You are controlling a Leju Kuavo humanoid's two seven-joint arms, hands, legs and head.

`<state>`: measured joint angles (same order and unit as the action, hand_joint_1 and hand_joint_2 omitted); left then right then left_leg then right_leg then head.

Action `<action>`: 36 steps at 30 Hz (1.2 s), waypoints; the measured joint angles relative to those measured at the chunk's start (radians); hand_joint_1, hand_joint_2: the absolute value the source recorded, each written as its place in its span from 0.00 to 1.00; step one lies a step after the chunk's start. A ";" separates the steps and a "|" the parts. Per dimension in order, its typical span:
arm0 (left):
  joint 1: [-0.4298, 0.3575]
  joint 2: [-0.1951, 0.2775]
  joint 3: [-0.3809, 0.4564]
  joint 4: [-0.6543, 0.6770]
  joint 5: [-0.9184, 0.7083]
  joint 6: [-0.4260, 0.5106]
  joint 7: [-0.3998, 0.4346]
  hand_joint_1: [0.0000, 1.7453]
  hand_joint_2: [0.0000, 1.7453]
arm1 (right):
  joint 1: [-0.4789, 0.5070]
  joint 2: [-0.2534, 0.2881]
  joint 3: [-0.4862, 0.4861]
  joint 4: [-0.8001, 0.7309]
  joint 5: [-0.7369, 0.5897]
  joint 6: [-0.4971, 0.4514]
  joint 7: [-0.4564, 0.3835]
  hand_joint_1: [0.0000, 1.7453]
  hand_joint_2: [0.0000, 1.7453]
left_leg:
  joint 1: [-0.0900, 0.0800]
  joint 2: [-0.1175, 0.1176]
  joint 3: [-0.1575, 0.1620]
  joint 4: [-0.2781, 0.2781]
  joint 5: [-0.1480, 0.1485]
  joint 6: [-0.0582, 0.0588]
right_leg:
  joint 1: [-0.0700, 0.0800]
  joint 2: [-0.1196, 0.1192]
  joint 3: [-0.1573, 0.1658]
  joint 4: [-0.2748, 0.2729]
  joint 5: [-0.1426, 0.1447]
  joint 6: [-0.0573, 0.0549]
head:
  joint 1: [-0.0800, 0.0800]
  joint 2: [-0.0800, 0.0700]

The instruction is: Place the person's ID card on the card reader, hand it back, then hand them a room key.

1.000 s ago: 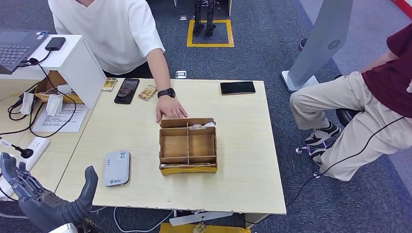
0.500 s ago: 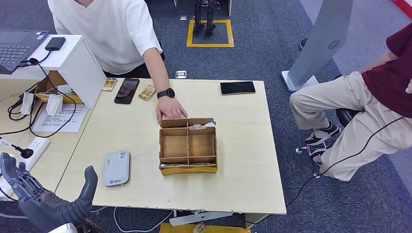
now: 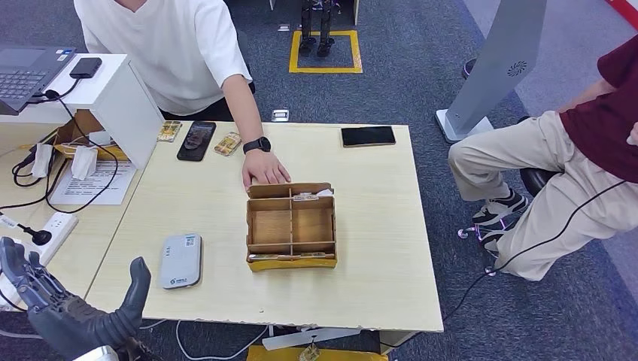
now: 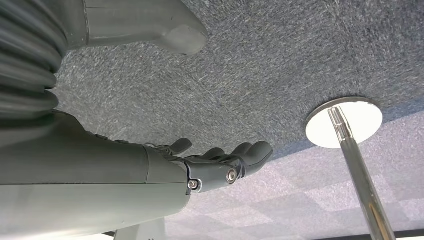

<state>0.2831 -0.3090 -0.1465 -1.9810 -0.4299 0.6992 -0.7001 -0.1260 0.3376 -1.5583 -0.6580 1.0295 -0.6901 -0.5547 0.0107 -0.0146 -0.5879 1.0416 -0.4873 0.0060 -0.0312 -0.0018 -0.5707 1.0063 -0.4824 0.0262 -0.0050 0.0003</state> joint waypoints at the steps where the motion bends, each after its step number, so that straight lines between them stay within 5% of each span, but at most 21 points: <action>1: 0.000 0.000 0.000 0.000 0.000 0.000 0.000 0.00 1.00 | 0.000 0.000 0.000 0.000 0.001 0.000 0.000 0.00 1.00 | 0.000 0.000 0.000 0.000 0.000 0.000 | 0.000 0.000 0.000 0.000 0.000 0.000 | 0.000 0.000; 36: 0.001 0.000 0.002 0.000 -0.003 0.000 0.000 0.00 1.00 | 0.002 0.000 0.000 -0.008 0.009 0.000 0.000 0.00 1.00 | 0.000 0.000 0.000 0.000 0.000 0.000 | 0.000 0.000 0.000 0.000 0.000 0.000 | 0.000 0.000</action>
<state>0.2836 -0.3090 -0.1450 -1.9806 -0.4330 0.6992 -0.7001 -0.1243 0.3380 -1.5583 -0.6661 1.0388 -0.6901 -0.5543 0.0107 -0.0147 -0.5880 1.0416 -0.4873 0.0060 -0.0312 -0.0018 -0.5707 1.0063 -0.4824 0.0262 -0.0050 0.0004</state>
